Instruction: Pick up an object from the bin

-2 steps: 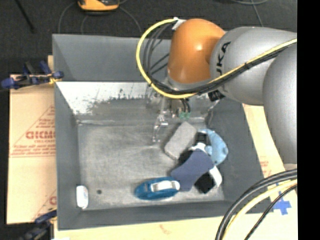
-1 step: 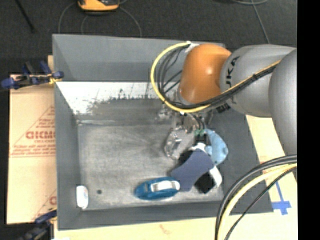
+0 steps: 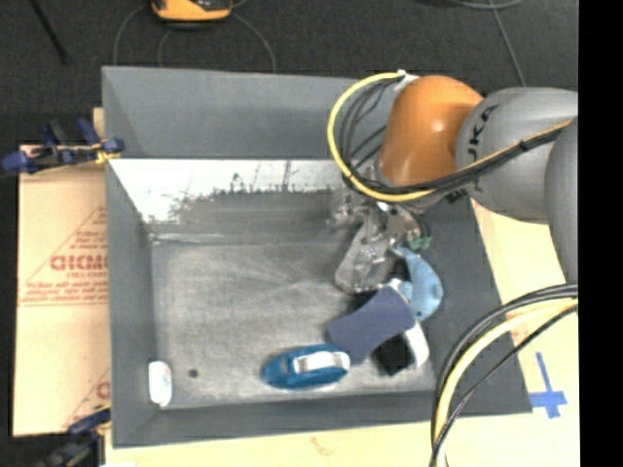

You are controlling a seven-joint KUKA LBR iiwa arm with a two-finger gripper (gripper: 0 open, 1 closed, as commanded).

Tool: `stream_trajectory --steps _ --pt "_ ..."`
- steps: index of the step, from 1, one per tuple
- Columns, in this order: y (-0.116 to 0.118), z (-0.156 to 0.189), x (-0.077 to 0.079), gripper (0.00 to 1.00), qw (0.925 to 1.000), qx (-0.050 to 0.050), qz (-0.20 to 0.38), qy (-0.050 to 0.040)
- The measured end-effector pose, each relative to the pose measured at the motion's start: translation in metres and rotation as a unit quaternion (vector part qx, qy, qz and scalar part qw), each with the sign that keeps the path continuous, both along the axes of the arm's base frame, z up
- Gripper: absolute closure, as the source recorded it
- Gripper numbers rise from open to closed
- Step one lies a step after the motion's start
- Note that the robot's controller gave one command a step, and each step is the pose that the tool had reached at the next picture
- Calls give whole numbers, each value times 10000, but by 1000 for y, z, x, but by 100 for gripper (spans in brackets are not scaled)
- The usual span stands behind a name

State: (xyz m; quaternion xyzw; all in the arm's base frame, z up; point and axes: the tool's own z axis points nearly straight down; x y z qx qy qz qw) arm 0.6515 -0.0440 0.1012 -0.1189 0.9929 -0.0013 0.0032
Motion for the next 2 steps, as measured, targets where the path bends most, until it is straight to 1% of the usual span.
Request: stream_trajectory --steps 1,2 --pt "-12 0 -2 0 9974 5 720 6" --pt "-21 -25 2 0 9957 21 927 -16"
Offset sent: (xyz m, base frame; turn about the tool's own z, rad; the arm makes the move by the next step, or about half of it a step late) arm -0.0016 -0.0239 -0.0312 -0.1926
